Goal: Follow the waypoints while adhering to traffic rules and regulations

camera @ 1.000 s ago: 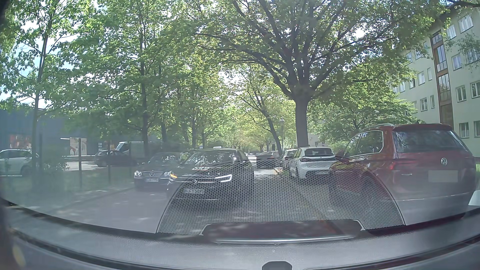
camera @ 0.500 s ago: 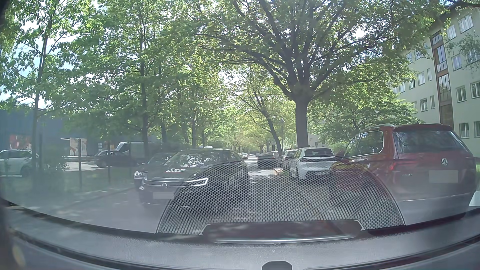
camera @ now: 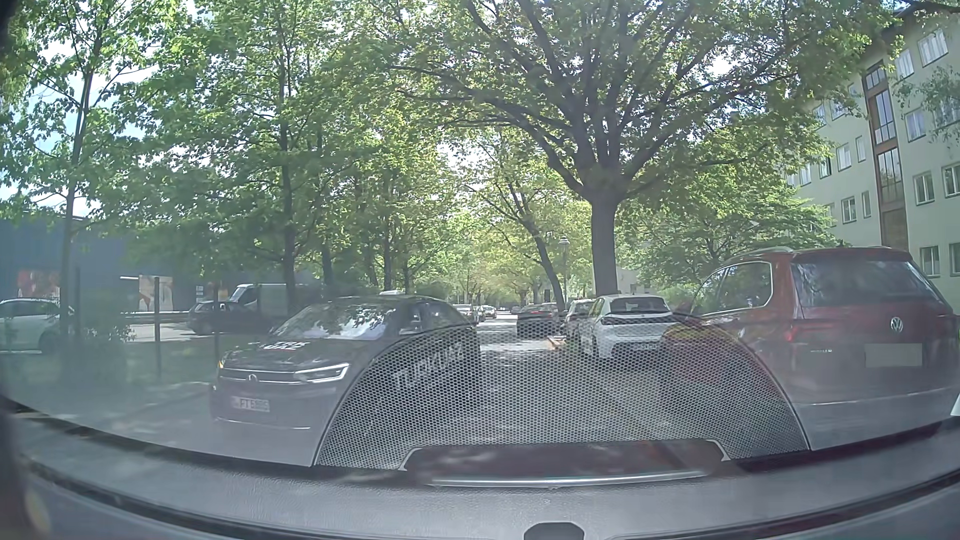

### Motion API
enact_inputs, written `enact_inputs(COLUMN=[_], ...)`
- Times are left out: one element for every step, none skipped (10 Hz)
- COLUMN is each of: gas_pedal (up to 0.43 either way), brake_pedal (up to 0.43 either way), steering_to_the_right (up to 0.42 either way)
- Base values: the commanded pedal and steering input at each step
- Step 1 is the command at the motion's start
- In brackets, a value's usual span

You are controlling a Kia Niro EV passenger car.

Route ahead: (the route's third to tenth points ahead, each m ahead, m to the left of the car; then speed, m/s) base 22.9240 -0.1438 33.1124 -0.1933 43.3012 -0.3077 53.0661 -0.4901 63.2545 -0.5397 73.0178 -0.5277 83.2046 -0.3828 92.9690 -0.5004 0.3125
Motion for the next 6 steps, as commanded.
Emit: enact_inputs(gas_pedal=[0.000, 0.000, 0.000, 0.008, 0.008, 0.008], brake_pedal=[0.024, 0.024, 0.024, 0.024, 0.024, 0.024], steering_to_the_right=[-0.005, -0.004, -0.004, -0.005, -0.004, -0.005])
